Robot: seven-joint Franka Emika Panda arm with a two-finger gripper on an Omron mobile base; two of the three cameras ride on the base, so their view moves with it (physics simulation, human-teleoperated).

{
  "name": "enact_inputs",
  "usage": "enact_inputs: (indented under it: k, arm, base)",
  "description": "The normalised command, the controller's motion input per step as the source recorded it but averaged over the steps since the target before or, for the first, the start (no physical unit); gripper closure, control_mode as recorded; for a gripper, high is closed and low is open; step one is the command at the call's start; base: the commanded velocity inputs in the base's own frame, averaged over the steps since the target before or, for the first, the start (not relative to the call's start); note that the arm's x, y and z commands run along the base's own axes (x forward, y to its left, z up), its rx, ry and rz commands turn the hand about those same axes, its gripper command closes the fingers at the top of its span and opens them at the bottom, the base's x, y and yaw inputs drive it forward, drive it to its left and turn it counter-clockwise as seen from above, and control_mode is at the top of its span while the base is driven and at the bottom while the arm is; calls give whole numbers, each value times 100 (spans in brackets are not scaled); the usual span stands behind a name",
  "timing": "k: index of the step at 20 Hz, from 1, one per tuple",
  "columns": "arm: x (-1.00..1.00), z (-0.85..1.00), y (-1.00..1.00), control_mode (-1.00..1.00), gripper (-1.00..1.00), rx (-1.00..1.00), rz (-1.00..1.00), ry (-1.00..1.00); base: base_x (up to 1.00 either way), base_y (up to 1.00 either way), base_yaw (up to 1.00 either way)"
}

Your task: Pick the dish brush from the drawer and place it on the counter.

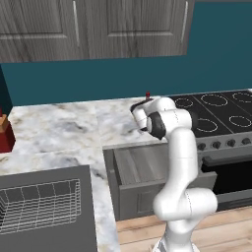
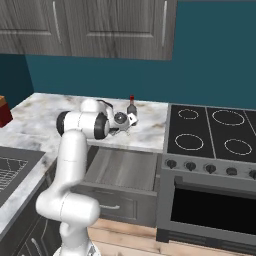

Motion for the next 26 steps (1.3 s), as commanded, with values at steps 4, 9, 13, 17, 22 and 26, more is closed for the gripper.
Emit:
enact_inputs:
  k: [4, 9, 13, 17, 22, 26]
  arm:
    - [-40, -11, 3, -100, -100, -2, 0, -11]
    - [-43, 15, -4, -100, -100, 0, 2, -23]
    - [-58, 81, -14, -100, -100, 4, 6, -41]
    - [-100, 43, -8, -100, -100, 8, 8, -24]
    - [-100, -2, 1, -100, -100, 3, 4, 5]
    - [-100, -13, 13, -100, -100, 0, 5, 36]
  base:
    - [0, 0, 0]
    - [0, 0, 0]
    - [0, 0, 0]
    - [0, 0, 0]
    - [0, 0, 0]
    - [0, 0, 0]
